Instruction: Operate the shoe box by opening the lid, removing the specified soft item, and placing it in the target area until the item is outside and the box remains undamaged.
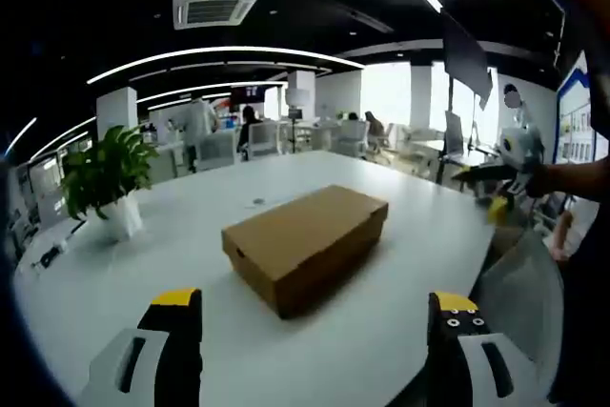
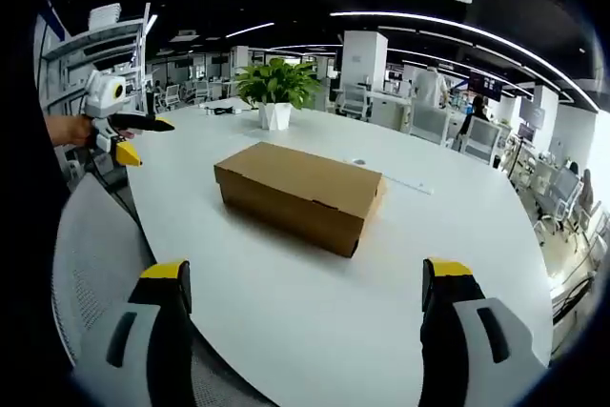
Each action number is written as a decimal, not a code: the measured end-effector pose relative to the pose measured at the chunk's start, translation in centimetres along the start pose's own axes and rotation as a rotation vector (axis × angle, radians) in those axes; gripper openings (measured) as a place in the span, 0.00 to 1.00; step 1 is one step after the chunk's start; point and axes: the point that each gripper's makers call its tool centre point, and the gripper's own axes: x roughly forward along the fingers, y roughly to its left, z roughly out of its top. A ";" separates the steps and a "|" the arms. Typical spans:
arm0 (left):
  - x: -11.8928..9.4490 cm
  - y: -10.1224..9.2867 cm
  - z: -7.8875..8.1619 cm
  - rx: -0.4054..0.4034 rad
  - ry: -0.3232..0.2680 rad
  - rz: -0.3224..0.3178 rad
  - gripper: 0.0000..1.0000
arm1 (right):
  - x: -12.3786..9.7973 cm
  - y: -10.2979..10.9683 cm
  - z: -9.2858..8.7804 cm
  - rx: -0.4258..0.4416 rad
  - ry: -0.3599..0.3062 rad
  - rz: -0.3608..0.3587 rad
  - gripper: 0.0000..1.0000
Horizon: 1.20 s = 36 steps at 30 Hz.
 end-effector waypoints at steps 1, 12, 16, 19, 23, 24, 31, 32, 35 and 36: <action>0.0 0.0 0.0 -0.001 0.001 -0.001 1.00 | 0.0 0.0 0.0 0.001 0.000 0.000 0.96; 0.0 0.2 -0.2 0.000 0.001 0.000 1.00 | 0.0 -0.1 -0.1 0.002 -0.003 0.002 0.96; 0.0 0.2 -0.1 -0.001 -0.003 0.001 1.00 | 0.0 -0.2 0.0 0.002 -0.004 0.000 0.96; 0.0 0.2 -0.1 -0.001 -0.004 0.000 1.00 | 0.0 -0.2 0.0 0.002 -0.004 -0.001 0.96; 0.0 0.1 0.0 -0.002 -0.007 0.000 1.00 | -0.1 -0.3 0.0 0.002 -0.004 -0.002 0.96; 0.0 0.1 0.0 -0.003 -0.008 -0.001 1.00 | -0.1 -0.3 0.0 0.002 -0.005 -0.002 0.96; -0.1 0.0 0.3 -0.008 -0.016 -0.004 1.00 | -0.3 -0.3 0.0 0.005 -0.005 -0.003 0.96; -0.1 0.0 0.3 -0.009 -0.015 -0.004 1.00 | -0.3 -0.3 0.0 0.005 -0.005 -0.003 0.96; -0.1 0.0 0.2 -0.007 -0.013 -0.003 1.00 | -0.3 -0.3 -0.1 0.006 -0.004 -0.003 0.96; -0.1 0.0 0.2 -0.007 -0.012 -0.004 1.00 | -0.3 -0.3 0.0 0.006 -0.004 -0.003 0.96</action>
